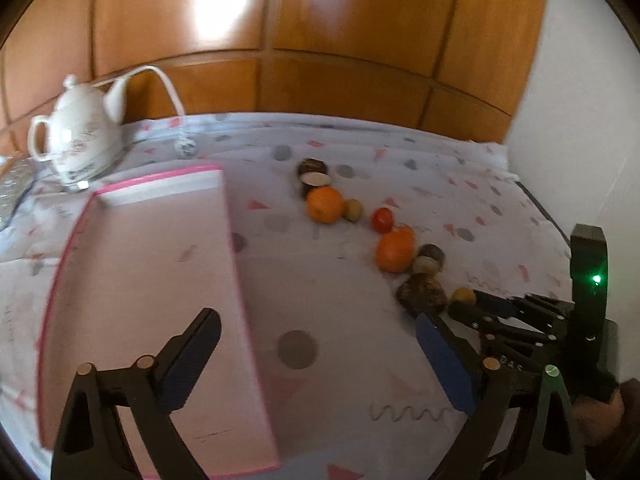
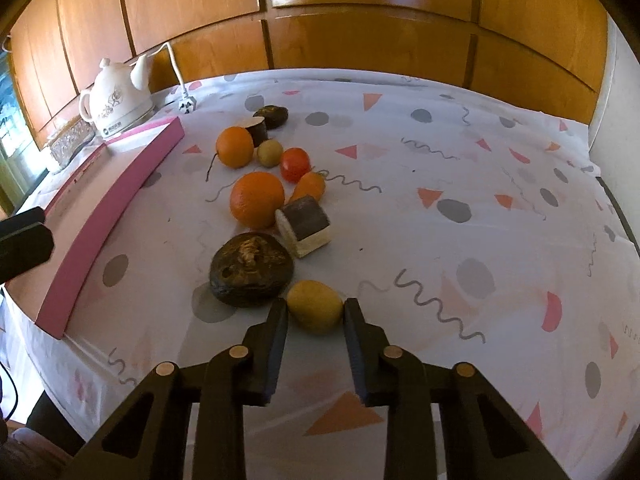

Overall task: Organize fruits
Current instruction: 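Move left tool to the brown round root while right tool approaches the yellow potato, then close left tool on the brown root while right tool closes on the yellow potato, then carry both items into the pink tray and open both tools, then grasp the dark cut root piece with right tool while left tool approaches an orange, then grasp and lift the orange with left tool while right tool carries the root piece, then lower orange and root piece into the pink tray and open both tools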

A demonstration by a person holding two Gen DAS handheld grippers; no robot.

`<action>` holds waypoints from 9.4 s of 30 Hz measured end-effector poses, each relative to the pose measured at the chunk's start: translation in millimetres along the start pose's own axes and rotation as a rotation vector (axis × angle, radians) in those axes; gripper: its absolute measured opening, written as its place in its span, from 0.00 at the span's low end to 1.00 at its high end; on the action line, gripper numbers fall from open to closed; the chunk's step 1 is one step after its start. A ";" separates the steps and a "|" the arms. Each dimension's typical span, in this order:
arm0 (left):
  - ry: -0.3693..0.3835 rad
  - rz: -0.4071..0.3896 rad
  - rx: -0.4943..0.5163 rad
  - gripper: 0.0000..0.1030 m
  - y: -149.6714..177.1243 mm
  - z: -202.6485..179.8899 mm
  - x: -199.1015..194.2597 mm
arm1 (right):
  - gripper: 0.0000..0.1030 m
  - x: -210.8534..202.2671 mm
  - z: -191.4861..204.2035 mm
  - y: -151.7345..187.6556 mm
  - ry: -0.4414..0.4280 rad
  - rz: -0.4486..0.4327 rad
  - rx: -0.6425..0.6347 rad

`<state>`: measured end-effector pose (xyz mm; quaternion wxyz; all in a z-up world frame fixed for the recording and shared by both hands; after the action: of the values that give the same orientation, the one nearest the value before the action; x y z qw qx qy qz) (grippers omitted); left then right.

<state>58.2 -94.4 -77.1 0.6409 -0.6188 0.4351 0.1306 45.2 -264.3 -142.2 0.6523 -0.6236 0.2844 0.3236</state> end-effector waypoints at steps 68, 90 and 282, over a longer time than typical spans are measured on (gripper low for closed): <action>0.037 0.039 -0.028 0.50 -4.2 -7.8 33.6 | 0.28 33.1 -58.3 -39.9 0.180 -0.011 0.073; -0.265 -0.047 -0.245 0.50 6.7 118.5 -16.5 | 0.28 -9.2 -19.4 -56.9 0.112 -0.066 0.050; -0.272 -0.106 -0.309 0.35 -8.3 140.1 -32.1 | 0.25 -8.4 157.7 -69.6 -0.270 -0.038 -0.207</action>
<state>100.7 42.9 -68.6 0.5973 -0.7082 0.2864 0.2442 88.8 -108.4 -82.3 0.6227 -0.6436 0.1476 0.4198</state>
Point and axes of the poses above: each gripper's, at about its wrist camera, not at the fingertips, and x roughly the way its jaws point, z to its left, y to its underside, the point moved 7 cm from there along x, roughly the way its jaws point, and after that the axes turned 1 degree about x, right-handed, at the moved point
